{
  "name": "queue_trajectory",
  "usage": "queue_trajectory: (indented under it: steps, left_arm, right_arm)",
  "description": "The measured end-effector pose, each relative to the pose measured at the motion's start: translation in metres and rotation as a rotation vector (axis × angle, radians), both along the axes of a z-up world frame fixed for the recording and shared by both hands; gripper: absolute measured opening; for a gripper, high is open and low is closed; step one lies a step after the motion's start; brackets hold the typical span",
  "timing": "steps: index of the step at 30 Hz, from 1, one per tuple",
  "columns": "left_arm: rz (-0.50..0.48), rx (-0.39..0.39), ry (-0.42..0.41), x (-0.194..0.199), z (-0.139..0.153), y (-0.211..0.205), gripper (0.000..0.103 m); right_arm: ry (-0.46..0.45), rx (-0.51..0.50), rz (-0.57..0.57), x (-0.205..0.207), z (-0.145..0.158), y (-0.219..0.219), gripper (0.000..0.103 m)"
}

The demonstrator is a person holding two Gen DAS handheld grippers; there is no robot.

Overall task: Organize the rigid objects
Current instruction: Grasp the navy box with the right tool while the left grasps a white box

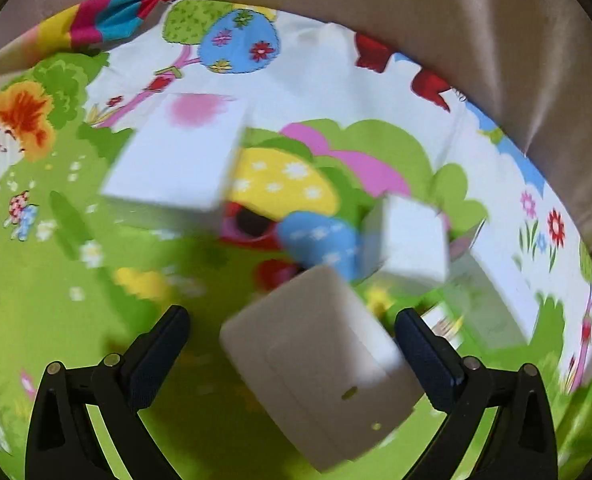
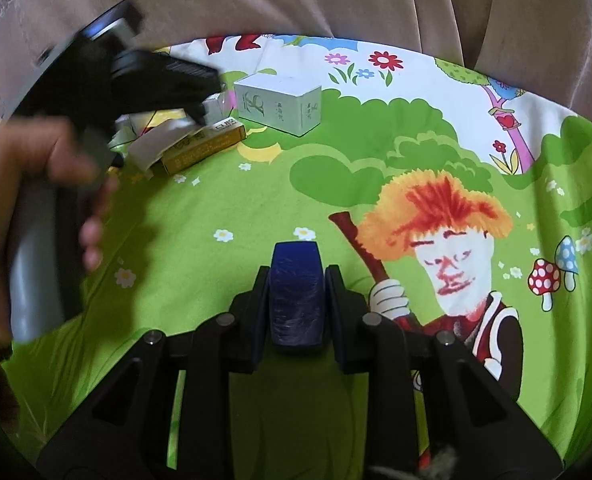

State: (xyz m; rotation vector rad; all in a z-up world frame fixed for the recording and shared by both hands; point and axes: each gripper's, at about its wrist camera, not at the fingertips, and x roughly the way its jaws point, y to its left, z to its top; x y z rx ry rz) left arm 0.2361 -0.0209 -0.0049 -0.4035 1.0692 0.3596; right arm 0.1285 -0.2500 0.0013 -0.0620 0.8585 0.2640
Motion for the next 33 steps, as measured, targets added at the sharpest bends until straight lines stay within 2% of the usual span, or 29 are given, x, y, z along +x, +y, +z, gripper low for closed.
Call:
queue_trajectory:
  steps: [2,3,5,7,11,14,15,17,18,21,26,30,33]
  left_arm:
    - [-0.022,0.003,-0.019,-0.02,0.0,0.013,0.103]
    - [-0.067,-0.007,-0.047,-0.031,0.001,0.02,0.103]
    - [-0.163,-0.02,-0.069,-0.036,0.001,0.024,0.103]
    - [-0.215,0.013,-0.061,-0.033,0.0,0.024,0.103]
    - [-0.213,0.071,-0.031,-0.021,-0.006,0.021,0.103]
    - [-0.177,0.157,0.003,-0.011,-0.011,0.009,0.103]
    - [-0.153,0.165,-0.022,-0.011,-0.011,0.008,0.103]
    - [-0.122,0.188,-0.075,-0.027,-0.006,0.012,0.086]
    - [-0.128,0.206,-0.111,-0.034,-0.002,0.011,0.068]
    - [-0.186,0.164,-0.134,-0.055,-0.002,0.012,0.066]
    - [-0.306,0.178,-0.143,-0.12,0.001,0.012,0.066]
    - [-0.335,0.188,-0.147,-0.161,0.002,0.014,0.067]
    - [-0.334,0.211,-0.173,-0.17,-0.002,0.013,0.067]
  right_arm:
    - [0.004,0.023,-0.001,0.001,0.0,-0.003,0.031]
    - [0.007,0.036,-0.001,0.001,0.0,-0.004,0.031]
    - [0.008,0.044,-0.001,0.001,0.0,-0.005,0.031]
    - [0.008,0.041,-0.001,0.001,0.0,-0.004,0.031]
    - [0.007,0.035,-0.001,0.001,0.0,-0.003,0.031]
    - [0.007,0.031,-0.001,0.001,0.0,-0.003,0.031]
    - [0.007,0.028,-0.001,0.001,0.0,-0.003,0.031]
    - [0.006,0.026,-0.001,0.001,0.0,-0.003,0.031]
    - [0.006,0.026,-0.001,0.001,0.0,-0.003,0.031]
    - [0.006,0.027,-0.001,0.0,0.0,-0.002,0.031]
    - [0.007,0.026,0.0,0.001,0.0,-0.002,0.031]
    - [0.008,0.031,0.003,0.001,0.001,-0.002,0.031]
    - [0.006,0.024,0.003,0.002,0.001,-0.002,0.031]
